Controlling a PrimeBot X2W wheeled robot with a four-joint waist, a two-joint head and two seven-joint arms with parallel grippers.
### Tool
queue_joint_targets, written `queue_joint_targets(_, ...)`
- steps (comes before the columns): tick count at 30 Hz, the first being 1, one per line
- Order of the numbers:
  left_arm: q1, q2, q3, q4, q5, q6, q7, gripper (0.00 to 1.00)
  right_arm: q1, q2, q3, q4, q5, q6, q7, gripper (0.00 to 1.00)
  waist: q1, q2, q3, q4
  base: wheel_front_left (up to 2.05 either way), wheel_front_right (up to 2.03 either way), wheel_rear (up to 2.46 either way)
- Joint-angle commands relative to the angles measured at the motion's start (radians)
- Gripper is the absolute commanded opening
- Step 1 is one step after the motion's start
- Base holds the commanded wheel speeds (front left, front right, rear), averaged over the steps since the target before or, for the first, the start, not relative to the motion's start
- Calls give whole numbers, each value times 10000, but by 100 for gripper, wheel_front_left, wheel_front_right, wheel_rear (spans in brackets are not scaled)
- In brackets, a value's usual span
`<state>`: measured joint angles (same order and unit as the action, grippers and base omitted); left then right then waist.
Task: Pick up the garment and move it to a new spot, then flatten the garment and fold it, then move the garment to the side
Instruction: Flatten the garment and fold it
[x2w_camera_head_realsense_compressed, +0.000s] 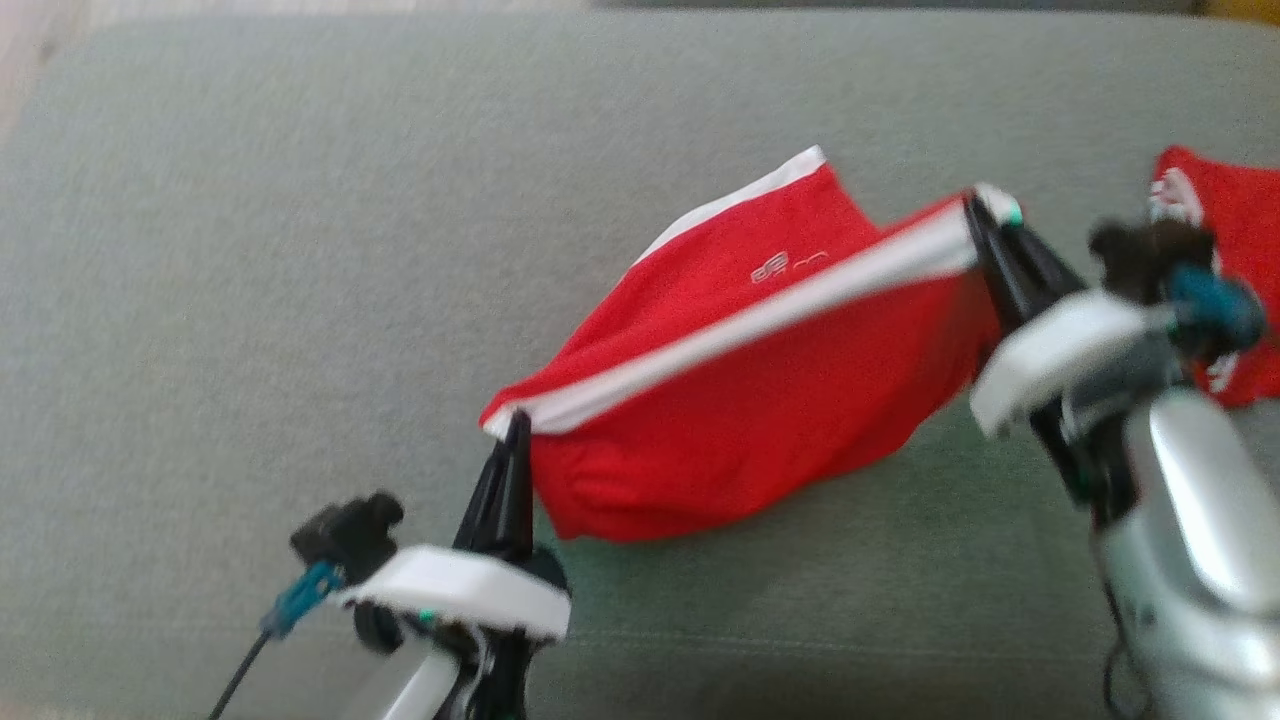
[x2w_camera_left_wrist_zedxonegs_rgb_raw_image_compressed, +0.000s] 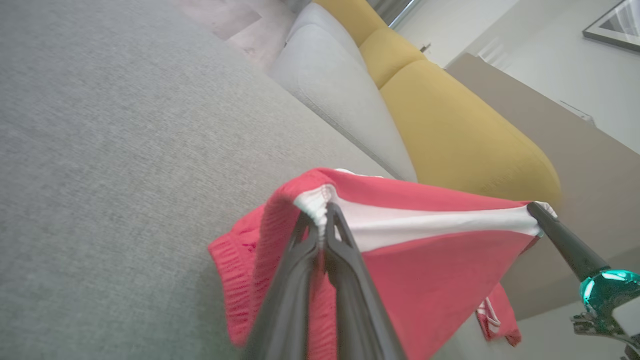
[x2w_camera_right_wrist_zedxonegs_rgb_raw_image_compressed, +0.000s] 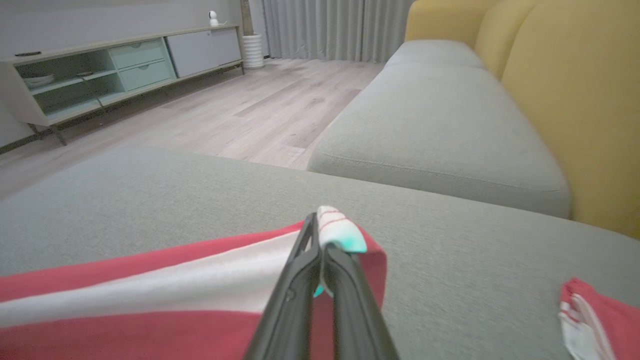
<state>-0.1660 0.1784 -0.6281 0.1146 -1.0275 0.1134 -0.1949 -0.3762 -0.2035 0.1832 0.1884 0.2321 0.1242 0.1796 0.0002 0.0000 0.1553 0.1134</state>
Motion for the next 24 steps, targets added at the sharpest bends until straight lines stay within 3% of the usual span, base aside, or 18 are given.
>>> queue_joint_targets(1,-544,-104,420,37,-76,-47,-34,0,-703,-89,306,110,241,65,98,0,-2,0,518,486,0,0,0)
queue_joint_targets(10,-1892,-1117,410,1885,-813,-290,-44,0,-3643,-329,1429,3897,749,65,-8,0,-2,0,1059,1241,0,0,0)
queue_joint_targets(24,-3316,-1279,-1209,2727,-1900,-197,270,0,-5772,-287,2313,7955,1036,65,-672,0,-2,0,1116,1849,0,0,0)
